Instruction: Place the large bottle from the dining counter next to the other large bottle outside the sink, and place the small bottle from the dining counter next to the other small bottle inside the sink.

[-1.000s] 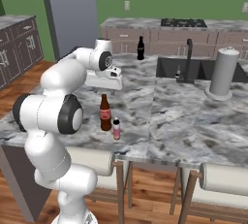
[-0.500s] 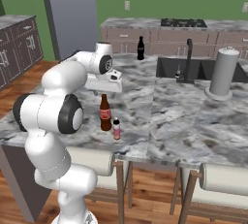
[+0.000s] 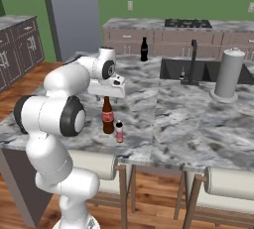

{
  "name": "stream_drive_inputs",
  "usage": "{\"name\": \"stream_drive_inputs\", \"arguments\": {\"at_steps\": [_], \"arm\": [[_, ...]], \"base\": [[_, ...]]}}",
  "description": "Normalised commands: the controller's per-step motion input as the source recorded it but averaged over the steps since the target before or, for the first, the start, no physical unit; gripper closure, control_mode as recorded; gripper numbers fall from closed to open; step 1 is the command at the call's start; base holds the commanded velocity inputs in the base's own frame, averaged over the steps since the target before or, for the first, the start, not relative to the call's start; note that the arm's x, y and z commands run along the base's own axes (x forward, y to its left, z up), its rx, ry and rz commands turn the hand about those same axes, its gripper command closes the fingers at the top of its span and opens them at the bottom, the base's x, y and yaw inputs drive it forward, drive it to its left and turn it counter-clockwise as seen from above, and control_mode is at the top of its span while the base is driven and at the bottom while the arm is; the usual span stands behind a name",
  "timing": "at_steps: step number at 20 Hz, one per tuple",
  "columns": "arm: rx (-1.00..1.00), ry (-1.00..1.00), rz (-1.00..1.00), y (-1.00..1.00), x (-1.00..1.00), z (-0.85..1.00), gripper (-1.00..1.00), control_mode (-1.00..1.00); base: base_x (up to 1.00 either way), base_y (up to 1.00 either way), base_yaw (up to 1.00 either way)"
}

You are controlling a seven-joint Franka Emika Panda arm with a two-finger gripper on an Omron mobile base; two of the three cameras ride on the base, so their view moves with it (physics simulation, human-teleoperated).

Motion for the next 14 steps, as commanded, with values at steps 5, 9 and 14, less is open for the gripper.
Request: {"name": "stream_drive_inputs", "arguments": {"at_steps": [5, 9, 14], "arm": [[0.00, 0.00, 0.00, 0.00, 0.00, -0.03, -1.00, -1.00], [0.00, 0.00, 0.00, 0.00, 0.00, 0.00, -1.00, -1.00], [0.00, 0.00, 0.00, 0.00, 0.00, 0.00, 1.00, -1.00]], "base": [[0.00, 0.00, 0.00], [0.00, 0.00, 0.00], [0.00, 0.00, 0.00]]}}
